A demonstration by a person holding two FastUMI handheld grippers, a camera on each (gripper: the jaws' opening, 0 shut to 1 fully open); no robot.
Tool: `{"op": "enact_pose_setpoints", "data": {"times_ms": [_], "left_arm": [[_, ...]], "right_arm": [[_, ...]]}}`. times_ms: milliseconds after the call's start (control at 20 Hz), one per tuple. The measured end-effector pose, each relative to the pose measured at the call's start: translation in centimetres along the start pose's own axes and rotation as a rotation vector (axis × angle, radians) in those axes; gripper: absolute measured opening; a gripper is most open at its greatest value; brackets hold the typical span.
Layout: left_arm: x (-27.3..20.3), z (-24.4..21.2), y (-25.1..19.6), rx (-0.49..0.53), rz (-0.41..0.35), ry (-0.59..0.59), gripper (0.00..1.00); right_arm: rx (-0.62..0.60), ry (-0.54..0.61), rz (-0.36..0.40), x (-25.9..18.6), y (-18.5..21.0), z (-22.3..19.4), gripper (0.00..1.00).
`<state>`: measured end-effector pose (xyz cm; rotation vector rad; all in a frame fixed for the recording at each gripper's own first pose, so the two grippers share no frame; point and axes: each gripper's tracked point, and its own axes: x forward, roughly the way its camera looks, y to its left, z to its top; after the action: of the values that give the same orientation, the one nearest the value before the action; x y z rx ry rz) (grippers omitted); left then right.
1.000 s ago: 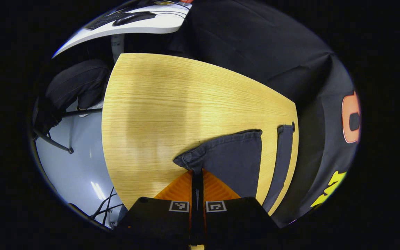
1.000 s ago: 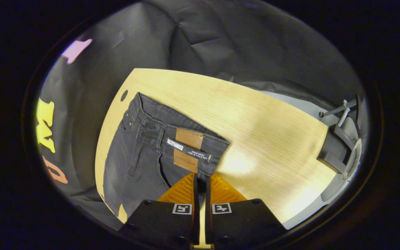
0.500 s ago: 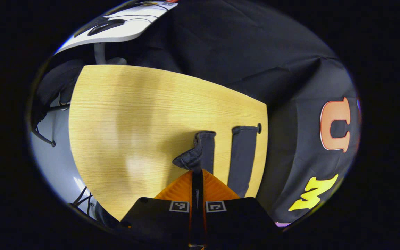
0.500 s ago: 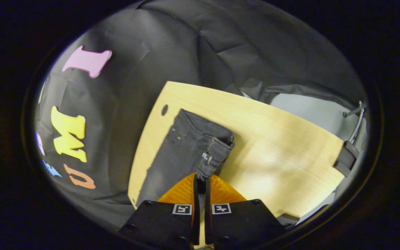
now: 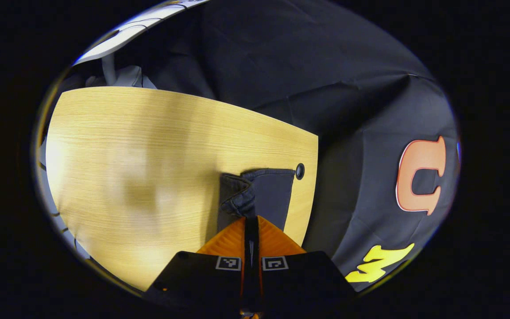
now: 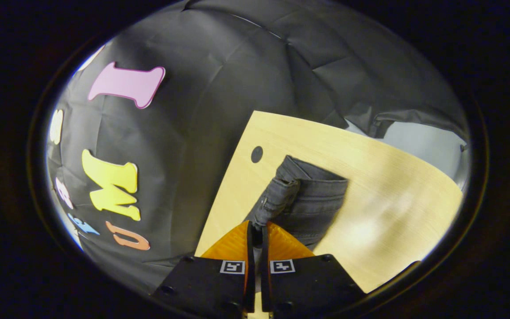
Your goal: Grasp the waist and the cuffs of the jeans and fold them to make the two legs overlap; first hold the waist and fold one-third of the jeans toward the cuffs, then hold the cuffs and fold the remaining one-third in the same direction to finish folding.
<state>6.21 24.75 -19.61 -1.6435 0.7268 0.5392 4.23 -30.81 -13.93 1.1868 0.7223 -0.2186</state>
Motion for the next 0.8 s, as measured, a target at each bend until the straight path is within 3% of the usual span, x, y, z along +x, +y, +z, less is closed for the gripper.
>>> {"op": "enact_pose_setpoints", "data": {"times_ms": [150, 300, 450, 500, 550, 600, 650, 800], "left_arm": [[3.0, 0.0, -3.0, -0.022, -0.006, 0.003, 0.04], [6.3, -0.3, -6.0, 0.014, -0.009, 0.001, 0.03], [9.5, -0.3, -8.3, 0.052, 0.002, -0.010, 0.03], [10.7, -0.3, -8.7, 0.058, 0.006, -0.008, 0.03], [11.7, -0.4, -8.8, 0.065, 0.017, -0.009, 0.03], [12.8, -0.5, -8.9, 0.073, 0.024, -0.005, 0.03], [13.9, -0.6, -8.9, 0.078, 0.030, -0.004, 0.04], [16.8, -0.6, -8.1, 0.097, 0.063, -0.006, 0.03]], "right_arm": [[0.051, -0.018, 0.025, 2.3, 1.2, 1.5, 0.10], [0.060, -0.032, 0.026, 5.1, 1.8, 2.5, 0.02], [0.049, -0.040, 0.018, 8.5, 2.5, 3.5, 0.06], [0.044, -0.040, 0.014, 9.6, 2.6, 3.7, 0.02], [0.036, -0.042, 0.010, 10.8, 2.4, 3.9, 0.06], [0.020, -0.038, 0.002, 12.0, 2.1, 3.7, 0.02], [0.011, -0.043, -0.012, 13.3, 1.3, 3.9, 0.06], [0.061, -0.062, -0.028, 16.2, 0.1, 4.5, 0.06]]}}
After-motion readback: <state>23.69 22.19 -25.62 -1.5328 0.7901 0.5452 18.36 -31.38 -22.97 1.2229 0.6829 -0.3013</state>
